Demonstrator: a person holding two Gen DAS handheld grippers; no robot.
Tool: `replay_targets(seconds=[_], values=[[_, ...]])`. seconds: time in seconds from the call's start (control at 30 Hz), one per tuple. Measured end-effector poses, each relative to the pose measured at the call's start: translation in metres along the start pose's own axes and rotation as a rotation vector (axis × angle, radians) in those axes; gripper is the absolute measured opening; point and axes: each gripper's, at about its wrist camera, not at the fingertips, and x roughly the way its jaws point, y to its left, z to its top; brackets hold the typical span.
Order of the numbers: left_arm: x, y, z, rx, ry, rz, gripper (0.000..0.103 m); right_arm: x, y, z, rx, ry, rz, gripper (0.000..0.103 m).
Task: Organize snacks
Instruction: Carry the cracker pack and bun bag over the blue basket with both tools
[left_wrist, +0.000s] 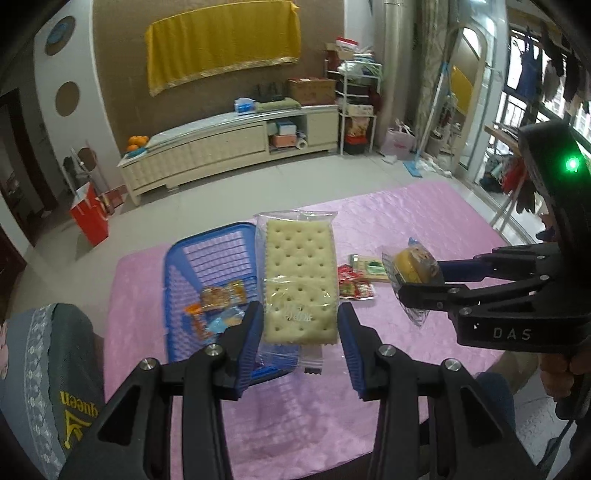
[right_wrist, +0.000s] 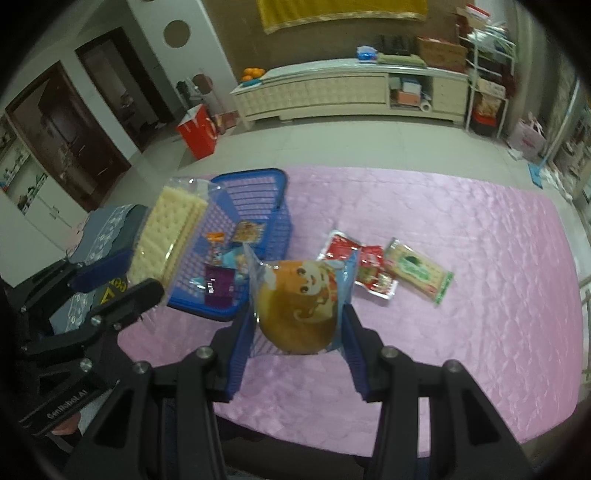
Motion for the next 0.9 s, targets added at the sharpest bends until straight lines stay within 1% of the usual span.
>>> replay_targets(seconds=[0.17, 0.37, 0.67, 0.8, 0.9], values=[[-0.009, 0.033, -0.007, -0.035, -0.009, 0.014, 0.039, 0.015, 0.035, 0.013, -0.054, 0.003, 0.012, 0.051], [-0.004, 0.074, -0.013, -0.075, 0.007, 0.027, 0.039, 0.047, 0.070, 0.034, -0.103, 0.034, 0.034, 0.051], [0.027, 0.119, -0.008, -0.120, 0.035, 0.036, 0.039, 0.096, 0.092, 0.060, -0.147, 0.086, 0.039, 0.051], [0.049, 0.130, -0.005, -0.134, 0.056, 0.029, 0.039, 0.114, 0.095, 0.070, -0.164, 0.104, 0.032, 0.051], [0.069, 0.133, -0.004, -0.127, 0.077, 0.034, 0.039, 0.128, 0.095, 0.076, -0.176, 0.114, 0.005, 0.051]])
